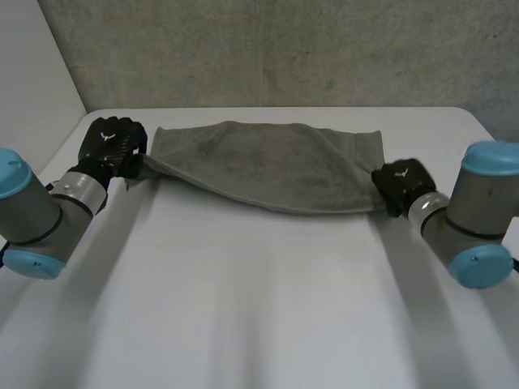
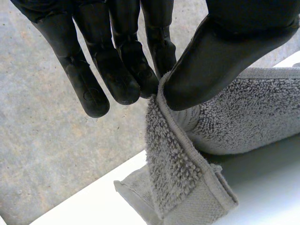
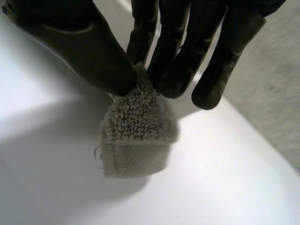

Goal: Fold the towel.

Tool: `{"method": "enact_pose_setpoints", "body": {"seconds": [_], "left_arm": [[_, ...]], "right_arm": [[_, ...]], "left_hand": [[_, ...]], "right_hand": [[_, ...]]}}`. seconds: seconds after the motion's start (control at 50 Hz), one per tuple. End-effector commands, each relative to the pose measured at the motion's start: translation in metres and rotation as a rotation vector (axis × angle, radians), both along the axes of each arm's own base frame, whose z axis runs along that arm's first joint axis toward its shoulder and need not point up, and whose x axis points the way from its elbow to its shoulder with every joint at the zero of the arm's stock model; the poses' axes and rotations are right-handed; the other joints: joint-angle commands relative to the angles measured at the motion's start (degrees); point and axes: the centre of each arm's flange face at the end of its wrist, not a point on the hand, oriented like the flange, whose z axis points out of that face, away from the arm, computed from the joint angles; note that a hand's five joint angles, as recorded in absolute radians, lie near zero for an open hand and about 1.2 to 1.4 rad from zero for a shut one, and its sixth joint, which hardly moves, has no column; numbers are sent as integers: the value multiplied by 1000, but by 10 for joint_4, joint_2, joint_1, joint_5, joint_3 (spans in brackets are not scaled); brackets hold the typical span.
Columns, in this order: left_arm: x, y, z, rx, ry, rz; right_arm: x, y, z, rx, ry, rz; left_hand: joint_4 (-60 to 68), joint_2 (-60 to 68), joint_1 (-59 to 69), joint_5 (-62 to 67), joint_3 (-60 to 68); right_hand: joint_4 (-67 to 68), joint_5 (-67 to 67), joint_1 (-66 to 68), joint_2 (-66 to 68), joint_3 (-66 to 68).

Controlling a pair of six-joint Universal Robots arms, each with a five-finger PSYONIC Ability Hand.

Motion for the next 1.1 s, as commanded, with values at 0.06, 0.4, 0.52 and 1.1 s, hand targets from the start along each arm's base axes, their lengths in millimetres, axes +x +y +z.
{"method": "enact_pose_setpoints", "body": {"seconds": [0.06, 0.4, 0.52, 1.1], "left_arm": [[2, 16, 24, -19, 2, -6], [16, 91, 58, 20, -23, -105], [19, 113, 71, 17, -25, -136], [4, -18, 9, 160, -16, -156]], "right_arm": [[-14, 11, 65, -60, -19, -27], [-73, 53, 102, 182, 13, -43], [-84, 70, 117, 212, -22, -16], [-30, -53, 83, 53, 78, -55]], "left_hand": [[18, 25, 69, 48, 28], [18, 25, 69, 48, 28], [18, 25, 69, 48, 28], [18, 25, 69, 48, 28]], "right_hand": [[34, 36, 44, 52, 41], [34, 36, 44, 52, 41], [34, 36, 44, 52, 41], [34, 36, 44, 52, 41]]}}
